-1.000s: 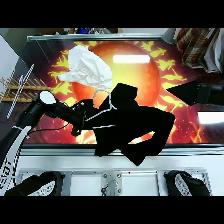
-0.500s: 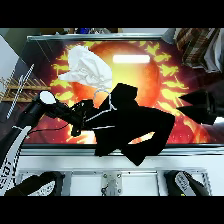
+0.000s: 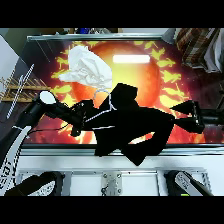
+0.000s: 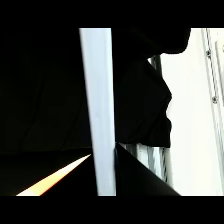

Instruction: Fold the clothes and pants, and hang the long-sleeved shirts on hangers.

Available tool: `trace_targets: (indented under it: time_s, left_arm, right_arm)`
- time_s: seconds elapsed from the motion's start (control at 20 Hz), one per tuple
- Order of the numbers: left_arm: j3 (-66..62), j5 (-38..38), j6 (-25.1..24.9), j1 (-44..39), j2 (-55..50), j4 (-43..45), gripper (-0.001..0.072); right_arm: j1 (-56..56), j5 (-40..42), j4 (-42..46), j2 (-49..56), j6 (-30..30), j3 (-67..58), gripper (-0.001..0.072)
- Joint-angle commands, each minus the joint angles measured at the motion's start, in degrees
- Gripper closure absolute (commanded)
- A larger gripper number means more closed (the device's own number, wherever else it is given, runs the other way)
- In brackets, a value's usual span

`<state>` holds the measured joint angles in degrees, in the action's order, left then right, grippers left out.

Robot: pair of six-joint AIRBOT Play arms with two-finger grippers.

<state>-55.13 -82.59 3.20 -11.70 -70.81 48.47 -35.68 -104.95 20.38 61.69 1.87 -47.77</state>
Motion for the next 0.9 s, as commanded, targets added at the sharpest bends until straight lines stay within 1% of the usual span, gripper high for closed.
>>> trace_targets:
  time_s: [0.0, 0.4, 0.85]
  left_arm:
    - [0.02, 0.09, 0.04, 0.04, 0.04, 0.02, 0.0688]
    - [0.02, 0.02, 0.04, 0.04, 0.07, 0.0, 0.0688]
    - [0.02, 0.0, 0.04, 0.02, 0.07, 0.0, 0.0688]
  right_arm:
    - [5.18, -0.15, -0.04, 2.47, 2.91, 0.48, 0.0032]
    - [15.45, 0.17, -0.09, 7.06, 2.89, 0.48, 0.0032]
    - [16.52, 0.15, -0.11, 7.26, 2.89, 0.48, 0.0032]
